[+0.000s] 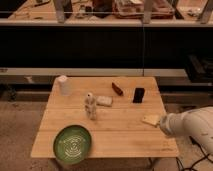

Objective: Knock the eraser over

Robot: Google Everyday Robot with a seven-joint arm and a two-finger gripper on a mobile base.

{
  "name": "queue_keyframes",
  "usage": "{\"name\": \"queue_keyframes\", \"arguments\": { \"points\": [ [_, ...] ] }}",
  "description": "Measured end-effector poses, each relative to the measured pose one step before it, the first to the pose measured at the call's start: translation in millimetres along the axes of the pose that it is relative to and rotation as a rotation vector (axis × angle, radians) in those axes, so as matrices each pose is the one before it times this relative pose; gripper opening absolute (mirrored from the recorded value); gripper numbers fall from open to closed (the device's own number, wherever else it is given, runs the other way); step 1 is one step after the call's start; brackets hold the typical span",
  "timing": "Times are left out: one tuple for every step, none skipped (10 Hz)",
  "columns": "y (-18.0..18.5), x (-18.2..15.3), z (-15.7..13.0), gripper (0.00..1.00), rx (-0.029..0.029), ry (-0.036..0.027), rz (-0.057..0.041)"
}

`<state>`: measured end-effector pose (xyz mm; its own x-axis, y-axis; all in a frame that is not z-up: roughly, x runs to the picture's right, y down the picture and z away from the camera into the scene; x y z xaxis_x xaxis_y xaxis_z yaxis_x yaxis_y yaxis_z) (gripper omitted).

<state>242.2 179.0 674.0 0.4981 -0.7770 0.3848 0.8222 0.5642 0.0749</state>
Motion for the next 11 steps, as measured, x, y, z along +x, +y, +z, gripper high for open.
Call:
{"name": "queue_keyframes", "arguments": {
  "points": [
    [0.01,0.02,-0.04,0.80,-0.00003,0.00006,0.00004],
    [-0.01,0.00,0.02,0.80,0.00001,-0.00002,-0.00008],
    [0.00,0.00,0.00,0.80,0.00001,0.00004,0.00001],
    [0.03,-0.02,0.01,0.80,-0.00006,-0.00007,0.00003],
    [-0.02,0.01,-0.01,0.80,0.00005,0.00003,0.00000],
    [-0.01,0.01,0.01,0.80,0.00001,0.00000,0.00001],
    [0.00,-0.01,-0.01,0.80,-0.00003,0.00003,-0.00005],
    [0.06,0.20,0.00,0.80,-0.00012,0.00083,-0.00023],
    [0.50,1.47,-1.00,0.80,-0.00264,0.00199,-0.00023],
    [-1.17,5.81,-1.45,0.79,-0.00904,0.00313,-0.00814],
    [-5.48,11.49,-2.86,0.72,-0.01247,0.01175,-0.02175]
  ]
}}
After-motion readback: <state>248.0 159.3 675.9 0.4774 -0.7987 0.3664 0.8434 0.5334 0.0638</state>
